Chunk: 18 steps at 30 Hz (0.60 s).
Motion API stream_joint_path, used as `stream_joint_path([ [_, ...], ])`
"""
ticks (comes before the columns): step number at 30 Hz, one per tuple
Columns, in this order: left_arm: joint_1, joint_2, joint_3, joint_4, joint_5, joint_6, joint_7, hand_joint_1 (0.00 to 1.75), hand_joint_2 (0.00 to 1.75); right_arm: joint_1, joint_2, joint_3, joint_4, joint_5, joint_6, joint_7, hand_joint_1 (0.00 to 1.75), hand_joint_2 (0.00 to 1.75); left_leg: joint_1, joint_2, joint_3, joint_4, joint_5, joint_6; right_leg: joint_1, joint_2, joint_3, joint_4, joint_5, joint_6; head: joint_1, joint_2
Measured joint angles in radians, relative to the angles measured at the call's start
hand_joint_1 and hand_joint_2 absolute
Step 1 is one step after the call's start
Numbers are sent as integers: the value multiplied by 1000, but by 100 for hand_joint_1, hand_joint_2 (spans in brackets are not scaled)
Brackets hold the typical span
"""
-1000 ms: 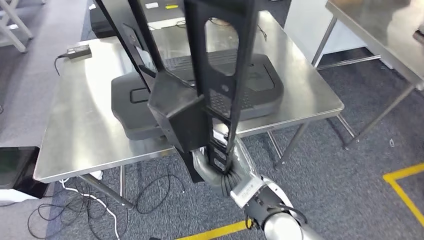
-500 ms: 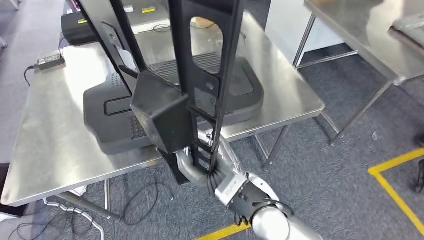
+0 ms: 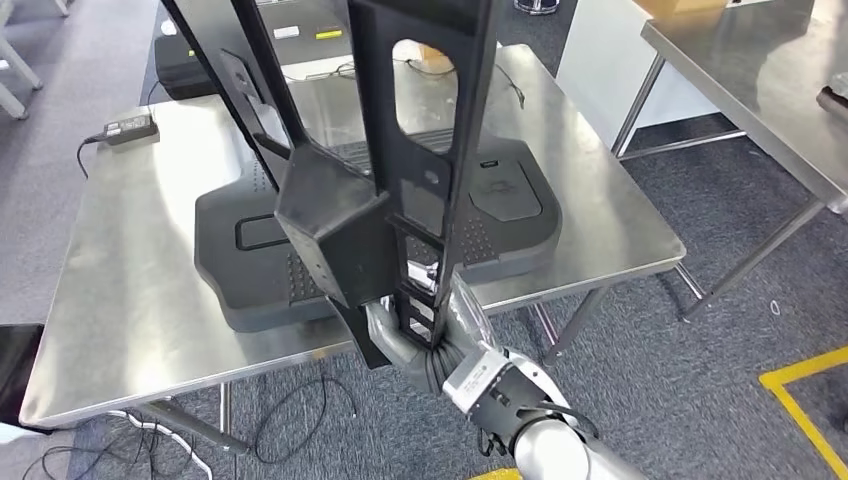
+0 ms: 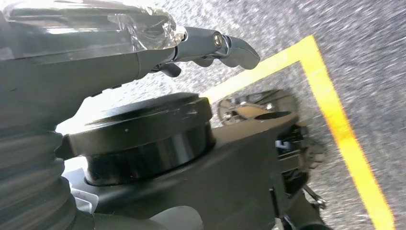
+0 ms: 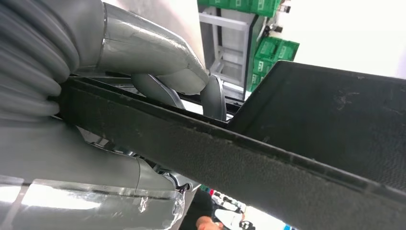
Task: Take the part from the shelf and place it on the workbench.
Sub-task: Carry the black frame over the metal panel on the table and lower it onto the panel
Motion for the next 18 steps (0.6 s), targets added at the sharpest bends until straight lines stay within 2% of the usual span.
stream_joint_path([
  [2,-2,-1,0,0,-3,0,1,0,175,1,-1,0,1,0,-1,0,175,175,0,1,20,8,-22,-16,6,1,28,-93,54,-22,6,0],
  [3,-3,-1,0,0,-4,0,1,0,175,1,-1,0,1,0,-1,0,175,175,0,2,25,16,-31,-25,8,1,39,-117,62,-33,7,0],
  [4,-4,-1,0,0,-5,0,1,0,175,1,-1,0,1,0,-2,0,175,175,0,2,21,36,-34,-31,6,1,47,-118,67,-42,7,0],
  [5,-5,-1,0,0,-5,0,1,0,175,1,-1,0,1,0,-2,0,175,175,2,3,5,70,-38,-36,4,1,55,-120,63,-48,3,0],
  [6,-6,-1,0,0,-5,0,1,0,175,0,0,0,1,0,-2,0,175,175,5,3,-24,122,-49,-43,2,1,63,-122,59,-52,-1,0],
  [8,-6,-1,0,0,-5,0,1,0,175,0,0,0,1,0,-2,0,175,175,13,4,-106,248,-97,-56,2,0,75,-123,45,-57,-10,0],
  [9,-5,-1,0,0,-5,0,1,0,175,1,0,0,1,0,-2,0,175,175,16,4,-143,295,-121,-61,2,1,82,-123,38,-58,-13,0],
  [10,-4,-1,0,0,-5,0,1,0,175,1,0,0,1,0,-2,0,175,175,19,4,-169,316,-132,-65,1,2,91,-123,30,-57,-16,0],
  [11,-4,-1,0,0,-5,0,1,0,175,1,0,0,1,0,-2,0,175,175,22,4,-177,304,-121,-67,1,3,103,-123,21,-56,-20,0],
  [12,-3,-1,0,0,-5,0,1,0,175,1,0,0,1,0,-2,0,175,175,24,4,-170,257,-85,-67,1,3,118,-123,11,-54,-24,0],
  [14,-2,-1,0,0,-5,0,2,0,175,1,0,0,2,0,-2,0,175,175,24,6,-140,125,16,-62,1,4,143,-122,-9,-46,-34,0],
  [15,-1,-1,1,0,-5,0,2,0,175,1,0,0,2,0,-2,0,175,175,22,8,-132,77,45,-57,1,4,150,-123,-16,-41,-37,0],
  [16,0,-1,1,0,-5,0,2,0,175,1,0,0,2,0,-2,0,175,175,19,9,-128,52,62,-51,2,4,153,-123,-22,-35,-38,0],
  [18,1,-1,1,0,-5,0,3,0,175,0,0,0,2,0,-2,0,175,175,16,10,-119,40,57,-34,2,3,160,-122,-26,-23,-36,0],
])
